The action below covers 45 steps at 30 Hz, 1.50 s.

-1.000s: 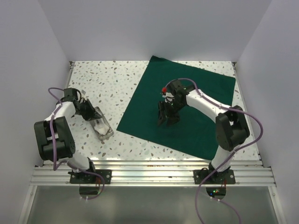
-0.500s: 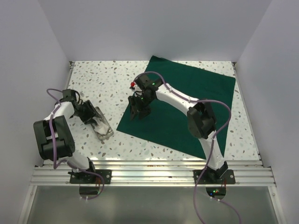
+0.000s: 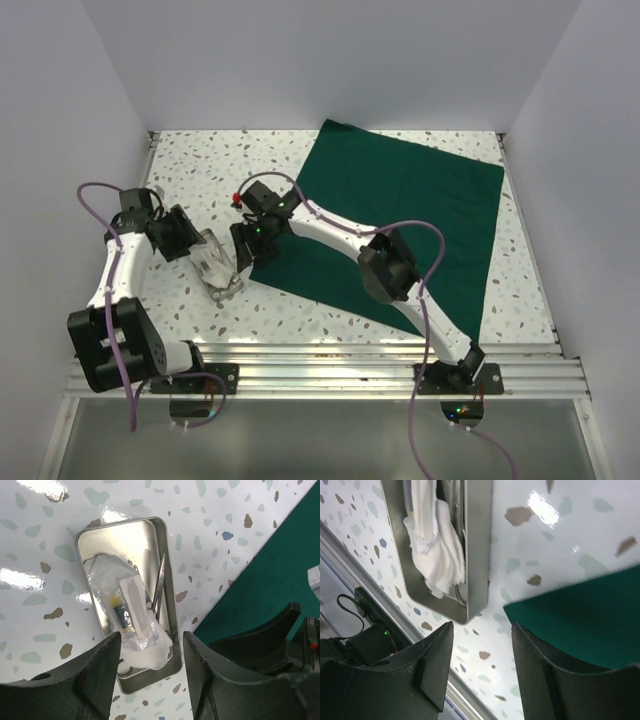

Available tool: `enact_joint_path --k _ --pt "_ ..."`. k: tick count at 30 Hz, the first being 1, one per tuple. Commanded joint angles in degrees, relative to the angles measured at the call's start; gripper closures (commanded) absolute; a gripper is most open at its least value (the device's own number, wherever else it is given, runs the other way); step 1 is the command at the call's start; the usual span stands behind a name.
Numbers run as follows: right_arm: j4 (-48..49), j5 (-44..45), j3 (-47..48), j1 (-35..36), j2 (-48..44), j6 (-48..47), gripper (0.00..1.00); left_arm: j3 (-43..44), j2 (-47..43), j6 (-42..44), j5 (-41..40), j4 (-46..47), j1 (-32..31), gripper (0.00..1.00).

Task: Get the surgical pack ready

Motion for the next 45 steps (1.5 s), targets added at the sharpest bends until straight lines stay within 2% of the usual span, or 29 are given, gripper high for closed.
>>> enact_joint_path --k 1,7,12,30,39,45 --pt "4.2 2.3 5.1 1.5 2.4 1.6 0.46 -2.1 -2.8 0.4 -2.5 -0.7 0.5 0.43" --pt "5.5 4.1 7.7 2.8 5.5 2.3 0.53 -3.8 -4.8 -1.1 -4.5 -1.1 0.6 0.44" --pt "4.3 6.3 10.3 4.0 8.3 1.9 0.63 -3.3 -5.0 -2.0 -4.8 -1.2 0.5 0.44" --pt "1.9 13.2 12.5 5.0 9.9 1.7 0.84 -1.4 -4.4 -3.9 -6.7 -3.1 0.6 0.45" --pt "0.3 14.8 13.0 5.0 7.0 0.7 1.00 5.1 -2.6 -5.1 -8.7 -5.5 0.6 0.47" --pt "-1.5 17.1 14.2 5.0 5.4 -1.1 1.00 10.6 -0.6 -4.4 -11.1 -7.0 0.5 0.47"
